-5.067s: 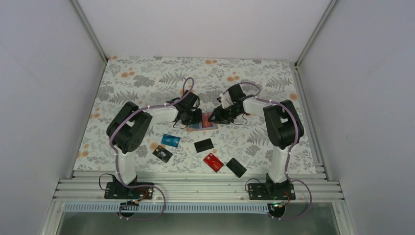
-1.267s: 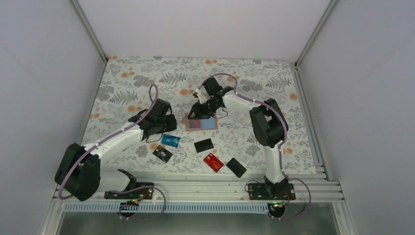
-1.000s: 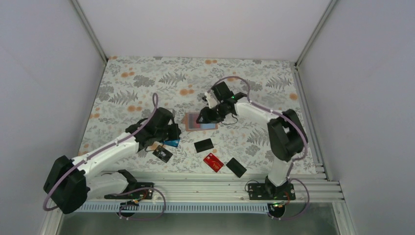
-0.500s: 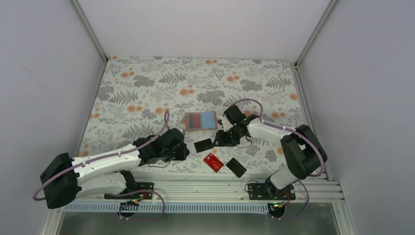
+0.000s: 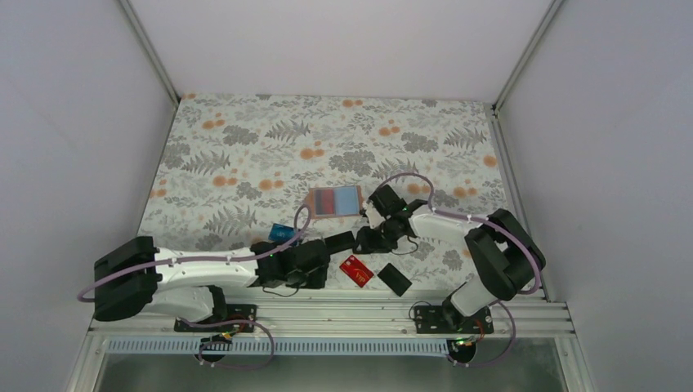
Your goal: Put the credit cards into the card holder
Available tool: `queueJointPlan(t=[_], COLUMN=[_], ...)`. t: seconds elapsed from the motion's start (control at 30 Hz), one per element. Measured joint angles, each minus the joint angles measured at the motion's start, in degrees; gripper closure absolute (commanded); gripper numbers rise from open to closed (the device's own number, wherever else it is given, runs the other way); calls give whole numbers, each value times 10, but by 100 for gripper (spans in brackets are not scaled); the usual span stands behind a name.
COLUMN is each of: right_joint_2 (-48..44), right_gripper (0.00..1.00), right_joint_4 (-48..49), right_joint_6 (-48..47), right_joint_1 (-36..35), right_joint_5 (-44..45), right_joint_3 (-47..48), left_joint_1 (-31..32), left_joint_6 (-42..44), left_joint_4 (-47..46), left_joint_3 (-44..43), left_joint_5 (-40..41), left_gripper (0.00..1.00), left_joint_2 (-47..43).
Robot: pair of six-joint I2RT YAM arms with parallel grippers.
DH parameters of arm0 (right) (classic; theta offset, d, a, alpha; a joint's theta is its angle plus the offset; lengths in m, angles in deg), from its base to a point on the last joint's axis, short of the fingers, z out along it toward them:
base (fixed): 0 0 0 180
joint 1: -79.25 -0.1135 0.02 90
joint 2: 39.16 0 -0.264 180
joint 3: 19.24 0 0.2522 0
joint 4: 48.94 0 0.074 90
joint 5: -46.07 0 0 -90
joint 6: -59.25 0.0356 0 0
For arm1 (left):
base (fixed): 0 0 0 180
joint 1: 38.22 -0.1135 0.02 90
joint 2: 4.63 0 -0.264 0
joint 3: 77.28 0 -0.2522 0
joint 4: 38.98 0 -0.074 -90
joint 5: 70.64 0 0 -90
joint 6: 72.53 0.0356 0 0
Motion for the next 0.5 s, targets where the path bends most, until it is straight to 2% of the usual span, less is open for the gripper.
queueJointPlan(t=[0.13,0.37,0.5], right_joint_2=[-2,-19,-24], right_gripper=[58,57,58], right_joint_4=[14,39,58], right_joint_6=[6,18,25], right_joint_1=[-22,-56,-70], right_joint_5=[-7,-24,-35], right_joint_3=[-7,-36,-47], left_joint_1=[19,24,24], left_joint_6=[-24,-55,-72], left_joint_4=[-11,-44,-74], left_joint_3=[0,1,3], left_joint_5=[-4,-29,-53], left_gripper=[87,68,61], left_joint_2=[14,20,30])
